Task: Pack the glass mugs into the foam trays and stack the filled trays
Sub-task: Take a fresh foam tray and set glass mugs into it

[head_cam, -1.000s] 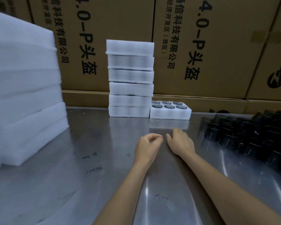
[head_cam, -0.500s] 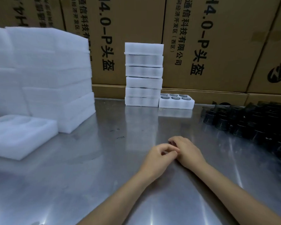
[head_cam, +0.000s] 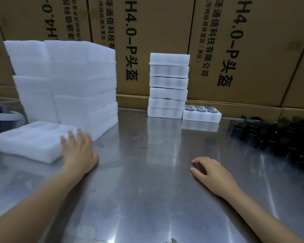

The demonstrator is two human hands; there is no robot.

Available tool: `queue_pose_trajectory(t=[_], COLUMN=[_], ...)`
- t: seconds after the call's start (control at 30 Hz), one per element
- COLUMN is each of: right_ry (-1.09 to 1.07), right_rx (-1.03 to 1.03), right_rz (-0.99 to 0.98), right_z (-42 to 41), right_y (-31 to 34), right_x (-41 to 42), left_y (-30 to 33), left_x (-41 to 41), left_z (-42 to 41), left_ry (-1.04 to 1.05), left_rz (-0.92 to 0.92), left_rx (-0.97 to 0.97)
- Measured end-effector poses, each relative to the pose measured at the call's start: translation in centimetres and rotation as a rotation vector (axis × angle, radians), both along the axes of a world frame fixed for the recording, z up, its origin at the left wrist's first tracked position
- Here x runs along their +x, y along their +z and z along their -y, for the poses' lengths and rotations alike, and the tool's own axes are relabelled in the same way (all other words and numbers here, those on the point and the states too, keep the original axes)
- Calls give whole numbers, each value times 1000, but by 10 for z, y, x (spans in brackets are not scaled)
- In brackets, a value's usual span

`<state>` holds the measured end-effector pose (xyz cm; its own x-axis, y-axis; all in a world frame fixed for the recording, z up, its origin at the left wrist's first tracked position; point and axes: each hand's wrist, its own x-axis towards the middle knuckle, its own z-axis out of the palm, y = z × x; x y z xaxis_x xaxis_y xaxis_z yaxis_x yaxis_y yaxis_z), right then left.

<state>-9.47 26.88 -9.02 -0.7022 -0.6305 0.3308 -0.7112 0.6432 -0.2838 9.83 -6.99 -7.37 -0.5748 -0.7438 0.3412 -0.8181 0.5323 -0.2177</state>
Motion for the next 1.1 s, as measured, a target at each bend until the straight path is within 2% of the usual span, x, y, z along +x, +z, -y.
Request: queue_pose_trajectory(t=[0.1, 0.17, 0.27, 0.4, 0.53, 0.6, 0.77, 0.87, 1.0, 1.1], right_ry=[-6, -13, -12, -5, -3, -8, -76, -94, -47, 34], right_rx=[1, 2, 2, -7, -27, -154, -751, -962, -1117, -1055], right_rz=[-1, -1, 7, 15, 48, 145, 370, 482, 626, 647], right_z=[0, 0, 0, 0, -1, -3, -13, -18, -22, -23], right_y=[1, 2, 2, 0, -1, 0, 6, 12, 16, 15], right_x=[1, 2, 1, 0, -4, -5, -12, -14, -14, -16], left_y=[3, 8, 23, 30, 31, 29, 19, 20, 21, 18], left_x=[16, 20, 16, -3, -28, -42, -75, -88, -98, -104], left_z=[15, 14, 0, -46, -123, -162, -248, -267, -262, -259], left_ry=[193, 172, 52, -188, -398, -514, -938, -1176, -1250, -1250], left_rz=[-121, -159, -99, -280, -282, -303, -460, -453, -467, -480], left_rx=[91, 47, 49, 231, 324, 376, 413, 392, 508, 564])
